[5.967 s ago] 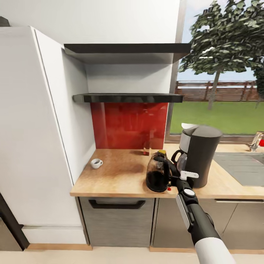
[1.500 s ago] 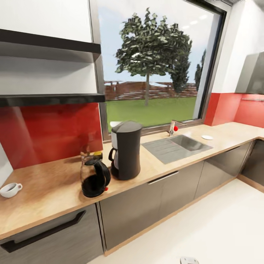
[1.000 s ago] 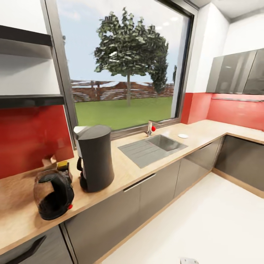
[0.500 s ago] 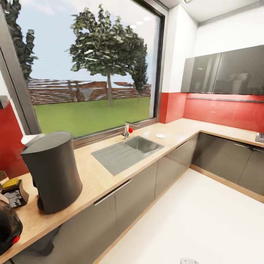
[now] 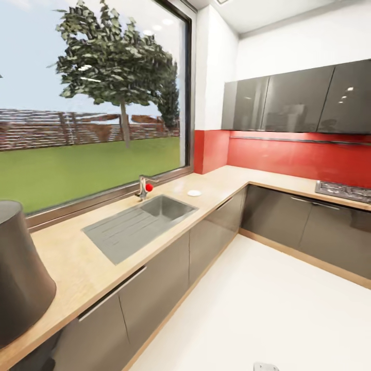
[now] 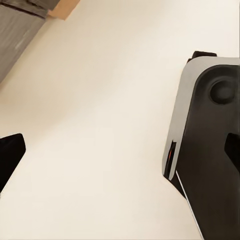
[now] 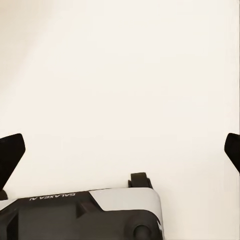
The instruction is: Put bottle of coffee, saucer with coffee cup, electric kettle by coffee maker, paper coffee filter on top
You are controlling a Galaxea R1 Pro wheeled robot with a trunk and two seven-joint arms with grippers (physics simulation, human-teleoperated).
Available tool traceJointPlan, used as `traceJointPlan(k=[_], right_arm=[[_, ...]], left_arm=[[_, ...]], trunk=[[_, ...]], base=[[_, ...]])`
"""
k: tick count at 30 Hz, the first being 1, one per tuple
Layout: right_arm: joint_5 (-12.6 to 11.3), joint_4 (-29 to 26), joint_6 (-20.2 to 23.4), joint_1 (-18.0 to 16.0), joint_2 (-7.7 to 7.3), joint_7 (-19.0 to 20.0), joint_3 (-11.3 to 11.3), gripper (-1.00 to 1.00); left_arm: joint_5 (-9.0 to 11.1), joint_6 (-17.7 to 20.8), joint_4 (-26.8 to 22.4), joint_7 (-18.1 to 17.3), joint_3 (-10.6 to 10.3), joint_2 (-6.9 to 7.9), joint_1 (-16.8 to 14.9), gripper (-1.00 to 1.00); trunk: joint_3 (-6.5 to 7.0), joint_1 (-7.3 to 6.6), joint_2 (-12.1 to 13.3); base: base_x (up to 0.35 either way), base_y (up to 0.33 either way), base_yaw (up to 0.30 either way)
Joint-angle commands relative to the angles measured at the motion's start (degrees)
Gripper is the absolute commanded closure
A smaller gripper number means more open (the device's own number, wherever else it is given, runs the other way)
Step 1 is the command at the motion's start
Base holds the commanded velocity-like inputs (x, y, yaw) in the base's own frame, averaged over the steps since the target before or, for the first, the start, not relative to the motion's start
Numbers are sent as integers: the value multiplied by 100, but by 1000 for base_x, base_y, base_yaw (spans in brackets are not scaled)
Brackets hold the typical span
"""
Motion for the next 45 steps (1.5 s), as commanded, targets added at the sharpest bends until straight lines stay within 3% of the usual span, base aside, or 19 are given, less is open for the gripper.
traceJointPlan(k=[1,28,45], right_arm=[[-18,-12,27,1,3,-16,-42,-100],[-12,-12,27,1,3,-10,-42,-100],[16,-8,20,1,-41,-25,-23,-100]], left_arm=[[52,-14,-2,21,-49,2,1,-100],[52,-14,-2,21,-41,-6,1,-100],[52,-23,-2,21,-44,0,1,-100]], trunk=[[-3,4,-3],[-25,4,-3],[-120,4,-3]], base=[[246,-236,-300],[246,-236,-296],[234,-244,-160]])
